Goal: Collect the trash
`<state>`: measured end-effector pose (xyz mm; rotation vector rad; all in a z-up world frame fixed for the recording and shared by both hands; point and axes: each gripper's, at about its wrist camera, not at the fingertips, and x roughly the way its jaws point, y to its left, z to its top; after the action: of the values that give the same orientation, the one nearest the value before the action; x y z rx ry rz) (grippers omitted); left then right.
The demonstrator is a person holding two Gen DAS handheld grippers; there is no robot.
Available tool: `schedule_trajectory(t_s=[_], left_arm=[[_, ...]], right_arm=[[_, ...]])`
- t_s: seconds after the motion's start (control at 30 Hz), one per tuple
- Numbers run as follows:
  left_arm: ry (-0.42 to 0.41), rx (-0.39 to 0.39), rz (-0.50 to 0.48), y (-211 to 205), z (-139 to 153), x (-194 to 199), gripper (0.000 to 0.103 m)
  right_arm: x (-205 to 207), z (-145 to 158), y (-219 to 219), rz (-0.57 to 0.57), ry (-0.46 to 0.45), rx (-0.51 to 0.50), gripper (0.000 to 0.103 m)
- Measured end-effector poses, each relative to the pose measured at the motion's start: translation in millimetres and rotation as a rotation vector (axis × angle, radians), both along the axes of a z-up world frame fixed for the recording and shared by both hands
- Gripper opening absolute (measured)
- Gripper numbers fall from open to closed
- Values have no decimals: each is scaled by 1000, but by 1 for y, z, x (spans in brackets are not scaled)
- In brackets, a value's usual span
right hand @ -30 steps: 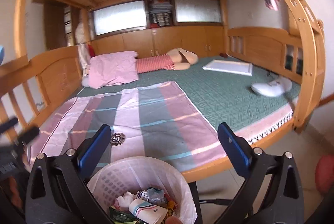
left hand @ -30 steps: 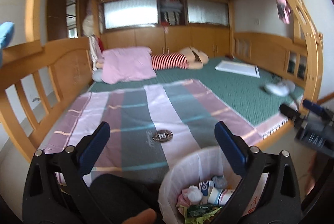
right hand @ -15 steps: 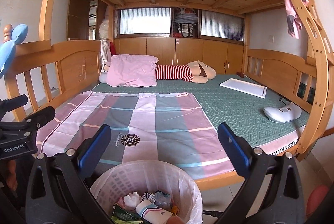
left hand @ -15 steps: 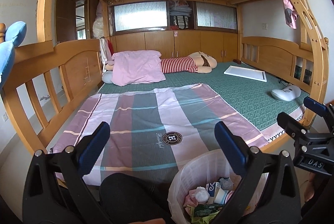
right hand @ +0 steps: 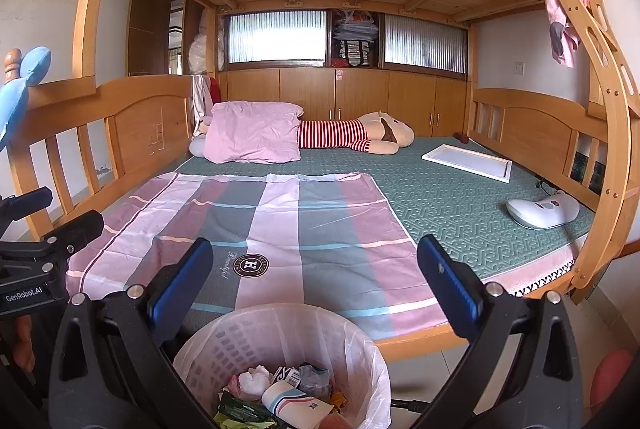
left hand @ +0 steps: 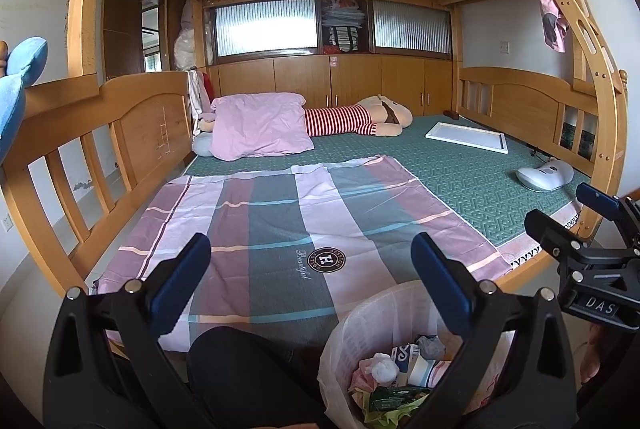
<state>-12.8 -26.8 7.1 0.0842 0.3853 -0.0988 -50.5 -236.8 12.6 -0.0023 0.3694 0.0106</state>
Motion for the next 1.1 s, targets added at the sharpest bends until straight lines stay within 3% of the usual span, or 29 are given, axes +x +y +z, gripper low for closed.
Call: schedule_trajectory(t_s=[1.1], left_arm=[[14, -6, -15, -8, -3, -2, 100]], right_arm=[[6, -7, 1, 2, 15, 0, 100]])
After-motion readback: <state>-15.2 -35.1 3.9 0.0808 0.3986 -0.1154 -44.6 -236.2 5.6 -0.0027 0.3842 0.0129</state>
